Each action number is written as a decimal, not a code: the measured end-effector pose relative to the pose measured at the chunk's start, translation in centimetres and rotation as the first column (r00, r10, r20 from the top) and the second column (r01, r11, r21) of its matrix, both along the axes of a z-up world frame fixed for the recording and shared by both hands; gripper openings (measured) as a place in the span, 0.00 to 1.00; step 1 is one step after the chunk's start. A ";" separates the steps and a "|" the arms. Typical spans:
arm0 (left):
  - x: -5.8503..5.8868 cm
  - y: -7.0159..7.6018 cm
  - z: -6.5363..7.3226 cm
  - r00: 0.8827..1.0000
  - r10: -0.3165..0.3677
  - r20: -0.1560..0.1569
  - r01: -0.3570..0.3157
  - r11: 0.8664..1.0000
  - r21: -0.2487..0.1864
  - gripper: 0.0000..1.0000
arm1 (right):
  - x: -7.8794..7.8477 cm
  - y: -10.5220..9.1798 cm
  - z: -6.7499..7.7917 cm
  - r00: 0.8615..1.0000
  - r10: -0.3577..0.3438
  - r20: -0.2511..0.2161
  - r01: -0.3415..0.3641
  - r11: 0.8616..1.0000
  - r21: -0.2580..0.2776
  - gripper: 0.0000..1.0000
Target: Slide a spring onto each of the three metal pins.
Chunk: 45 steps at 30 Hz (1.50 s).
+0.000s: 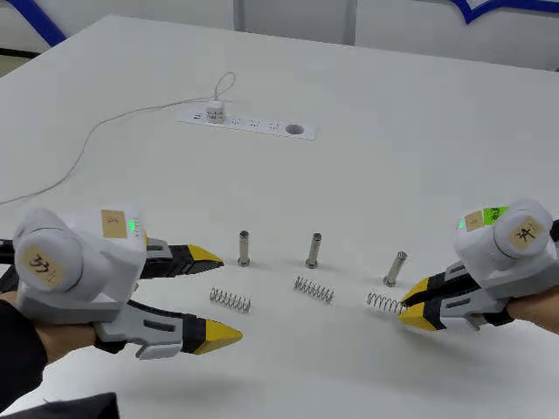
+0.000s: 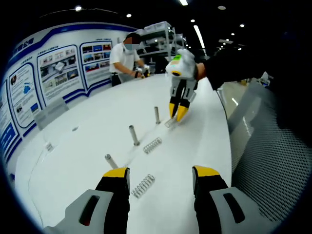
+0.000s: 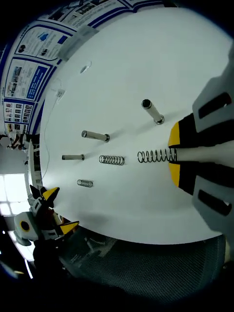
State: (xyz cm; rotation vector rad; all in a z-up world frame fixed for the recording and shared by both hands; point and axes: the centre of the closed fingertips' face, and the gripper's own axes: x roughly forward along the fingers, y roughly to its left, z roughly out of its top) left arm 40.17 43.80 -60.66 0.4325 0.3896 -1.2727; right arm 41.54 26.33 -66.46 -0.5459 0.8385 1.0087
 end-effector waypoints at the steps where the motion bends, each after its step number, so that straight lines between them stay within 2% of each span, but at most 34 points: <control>1: 0.0 -0.3 0.0 1.000 -0.010 0.003 0.010 1.000 0.005 0.53 | 0.0 0.2 0.1 1.000 0.003 0.001 -0.003 1.000 0.000 0.11; 6: 0.2 -1.8 0.0 0.998 -0.055 0.009 0.055 0.998 0.012 0.52 | -0.2 1.7 1.0 0.999 0.032 0.003 -0.032 0.999 0.005 0.11; 11: 0.4 -3.1 -0.5 0.997 -0.078 -0.002 0.078 0.997 0.010 0.50 | -0.5 3.6 1.6 0.997 0.076 0.006 -0.076 0.997 0.011 0.11; 18: -0.2 -4.7 -0.8 0.995 -0.102 -0.017 0.102 0.995 -0.010 0.47 | -1.2 6.4 2.3 0.987 0.157 0.008 -0.158 0.987 0.007 0.11; 26: -0.8 -4.9 -1.4 0.994 -0.110 -0.027 0.110 0.994 -0.008 0.44 | -1.9 9.5 3.2 0.972 0.235 0.023 -0.235 0.972 0.014 0.11; 34: -1.1 -5.1 -1.5 0.992 -0.124 -0.018 0.123 0.992 -0.013 0.36 | -2.4 11.8 3.9 0.954 0.298 0.034 -0.298 0.954 0.014 0.11; 41: -1.1 -5.0 -1.6 0.991 -0.136 0.007 0.136 0.991 -0.009 0.19 | -2.9 12.3 3.9 0.946 0.323 0.028 -0.324 0.946 -0.002 0.11; 45: -1.2 -5.0 -1.8 0.990 -0.143 0.011 0.143 0.990 0.001 0.14 | -3.0 12.3 3.9 0.945 0.325 0.026 -0.325 0.946 -0.007 0.11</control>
